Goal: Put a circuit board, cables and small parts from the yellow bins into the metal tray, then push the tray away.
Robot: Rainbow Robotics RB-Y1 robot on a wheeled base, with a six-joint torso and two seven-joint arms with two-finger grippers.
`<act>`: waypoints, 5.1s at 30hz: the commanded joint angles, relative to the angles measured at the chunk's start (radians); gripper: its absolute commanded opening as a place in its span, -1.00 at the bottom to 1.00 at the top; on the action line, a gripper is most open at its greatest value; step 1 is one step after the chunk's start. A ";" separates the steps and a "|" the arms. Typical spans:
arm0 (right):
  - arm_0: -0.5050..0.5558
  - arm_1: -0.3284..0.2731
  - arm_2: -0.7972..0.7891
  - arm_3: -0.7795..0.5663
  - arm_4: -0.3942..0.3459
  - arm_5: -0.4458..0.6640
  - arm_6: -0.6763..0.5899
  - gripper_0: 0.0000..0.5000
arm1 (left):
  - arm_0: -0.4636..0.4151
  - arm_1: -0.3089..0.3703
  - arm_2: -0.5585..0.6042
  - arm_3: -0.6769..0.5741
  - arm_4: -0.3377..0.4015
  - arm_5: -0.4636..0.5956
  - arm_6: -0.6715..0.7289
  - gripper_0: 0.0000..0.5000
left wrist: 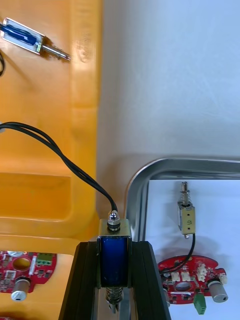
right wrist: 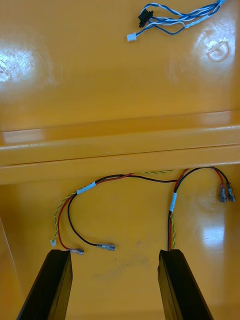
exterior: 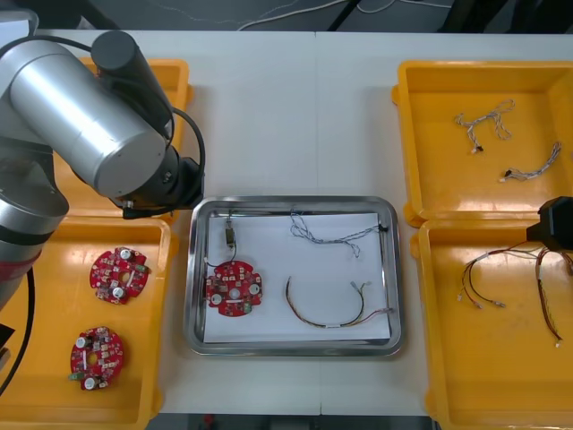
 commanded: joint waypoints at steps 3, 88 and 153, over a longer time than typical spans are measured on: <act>0.011 0.007 -0.031 -0.004 0.000 -0.007 0.024 1.00 | -0.028 -0.079 -0.063 -0.040 -0.063 0.003 0.035 -1.00; 0.011 0.007 -0.031 -0.004 0.000 -0.007 0.024 1.00 | 0.066 -0.225 -0.321 0.161 -0.259 -0.237 0.164 0.98; -0.192 -0.070 0.494 -0.293 -0.049 -0.054 0.095 1.00 | 0.092 0.330 0.383 -0.102 0.364 0.030 -0.155 1.00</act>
